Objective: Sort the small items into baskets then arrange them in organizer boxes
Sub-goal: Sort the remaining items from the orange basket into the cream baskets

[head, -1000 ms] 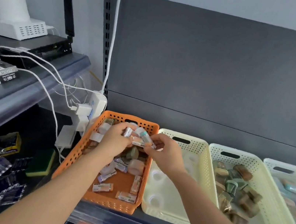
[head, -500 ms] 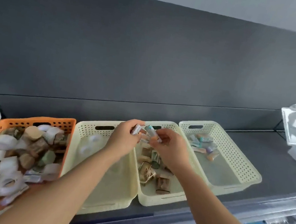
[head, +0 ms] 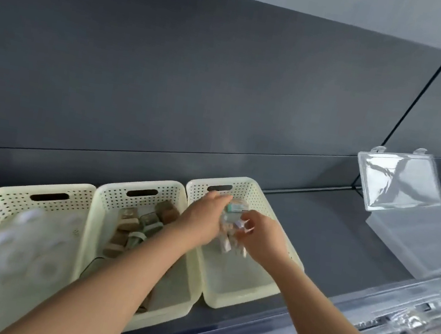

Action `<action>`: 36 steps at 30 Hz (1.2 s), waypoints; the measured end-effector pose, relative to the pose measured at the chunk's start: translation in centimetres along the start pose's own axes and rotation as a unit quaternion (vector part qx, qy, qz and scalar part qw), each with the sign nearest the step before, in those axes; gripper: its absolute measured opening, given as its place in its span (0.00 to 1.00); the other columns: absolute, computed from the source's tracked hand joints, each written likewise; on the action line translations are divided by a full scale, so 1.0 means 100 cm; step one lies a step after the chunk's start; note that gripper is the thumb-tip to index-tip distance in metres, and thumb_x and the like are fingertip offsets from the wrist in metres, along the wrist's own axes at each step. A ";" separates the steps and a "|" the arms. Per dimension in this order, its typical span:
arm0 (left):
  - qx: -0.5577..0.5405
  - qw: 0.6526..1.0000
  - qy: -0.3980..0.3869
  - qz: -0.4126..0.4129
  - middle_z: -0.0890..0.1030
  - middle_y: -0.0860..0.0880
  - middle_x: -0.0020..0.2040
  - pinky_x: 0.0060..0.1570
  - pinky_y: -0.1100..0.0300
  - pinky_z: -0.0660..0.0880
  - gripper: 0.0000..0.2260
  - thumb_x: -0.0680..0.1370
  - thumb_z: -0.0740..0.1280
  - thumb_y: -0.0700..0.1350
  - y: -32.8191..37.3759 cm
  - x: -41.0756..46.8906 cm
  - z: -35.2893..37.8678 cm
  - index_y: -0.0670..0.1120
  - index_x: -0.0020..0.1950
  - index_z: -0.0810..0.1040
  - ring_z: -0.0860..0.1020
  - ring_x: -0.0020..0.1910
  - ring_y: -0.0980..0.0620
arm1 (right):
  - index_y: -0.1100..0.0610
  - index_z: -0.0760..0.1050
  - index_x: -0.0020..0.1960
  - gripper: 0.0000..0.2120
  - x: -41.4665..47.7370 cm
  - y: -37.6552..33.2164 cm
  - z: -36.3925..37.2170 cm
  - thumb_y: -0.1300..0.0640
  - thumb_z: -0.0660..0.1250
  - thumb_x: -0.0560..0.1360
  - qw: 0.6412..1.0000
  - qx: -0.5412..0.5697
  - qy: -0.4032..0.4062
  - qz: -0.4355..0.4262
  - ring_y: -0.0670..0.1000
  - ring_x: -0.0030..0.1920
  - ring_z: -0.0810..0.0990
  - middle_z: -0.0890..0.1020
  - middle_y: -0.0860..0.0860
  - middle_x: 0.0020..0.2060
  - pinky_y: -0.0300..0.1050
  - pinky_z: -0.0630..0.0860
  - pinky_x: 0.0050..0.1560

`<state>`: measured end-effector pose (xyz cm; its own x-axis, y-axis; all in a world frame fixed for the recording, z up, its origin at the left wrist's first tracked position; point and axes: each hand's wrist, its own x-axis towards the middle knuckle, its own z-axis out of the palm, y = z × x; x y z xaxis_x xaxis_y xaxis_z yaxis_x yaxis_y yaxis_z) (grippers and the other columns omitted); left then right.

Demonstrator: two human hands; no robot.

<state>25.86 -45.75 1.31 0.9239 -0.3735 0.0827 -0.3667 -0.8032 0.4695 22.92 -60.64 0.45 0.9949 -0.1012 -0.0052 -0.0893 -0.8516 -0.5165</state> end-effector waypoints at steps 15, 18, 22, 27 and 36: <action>0.244 0.970 -0.007 -0.010 0.79 0.47 0.51 0.53 0.56 0.68 0.11 0.76 0.61 0.37 0.002 -0.009 -0.001 0.45 0.53 0.80 0.74 0.55 0.46 | 0.51 0.74 0.61 0.16 0.029 0.002 0.018 0.50 0.66 0.74 0.984 -0.125 -0.068 -0.103 0.54 0.52 0.80 0.81 0.50 0.54 0.46 0.78 0.49; 0.241 0.967 0.082 -0.023 0.80 0.49 0.48 0.52 0.56 0.69 0.10 0.75 0.63 0.38 -0.016 -0.022 -0.021 0.47 0.52 0.80 0.74 0.51 0.48 | 0.51 0.73 0.63 0.17 0.031 -0.025 0.023 0.52 0.65 0.75 0.983 -0.096 -0.029 -0.153 0.54 0.54 0.79 0.81 0.51 0.55 0.44 0.75 0.48; 0.245 0.956 0.134 -0.092 0.79 0.50 0.48 0.48 0.56 0.71 0.08 0.74 0.63 0.39 -0.051 -0.054 -0.052 0.47 0.50 0.79 0.75 0.52 0.48 | 0.51 0.74 0.63 0.18 0.024 -0.077 0.033 0.52 0.66 0.74 0.972 -0.051 -0.010 -0.231 0.54 0.57 0.77 0.80 0.50 0.55 0.47 0.76 0.52; 0.265 0.931 0.164 -0.189 0.80 0.50 0.50 0.48 0.54 0.74 0.08 0.75 0.64 0.42 -0.101 -0.119 -0.092 0.48 0.52 0.80 0.76 0.54 0.47 | 0.52 0.74 0.64 0.18 -0.002 -0.153 0.062 0.52 0.65 0.75 0.940 -0.012 -0.035 -0.340 0.52 0.60 0.74 0.79 0.50 0.57 0.46 0.74 0.57; 0.274 0.887 0.165 -0.334 0.78 0.51 0.45 0.38 0.56 0.75 0.08 0.77 0.60 0.46 -0.181 -0.259 -0.144 0.50 0.46 0.79 0.76 0.44 0.49 | 0.49 0.76 0.61 0.15 -0.071 -0.274 0.142 0.49 0.65 0.75 0.874 0.007 -0.114 -0.472 0.50 0.60 0.74 0.79 0.48 0.57 0.43 0.72 0.54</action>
<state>10.16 -14.86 3.35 0.9032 0.3543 0.2423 0.3604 -0.9326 0.0205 19.03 -29.27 2.49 0.6096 0.7493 0.2588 0.7750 -0.4947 -0.3932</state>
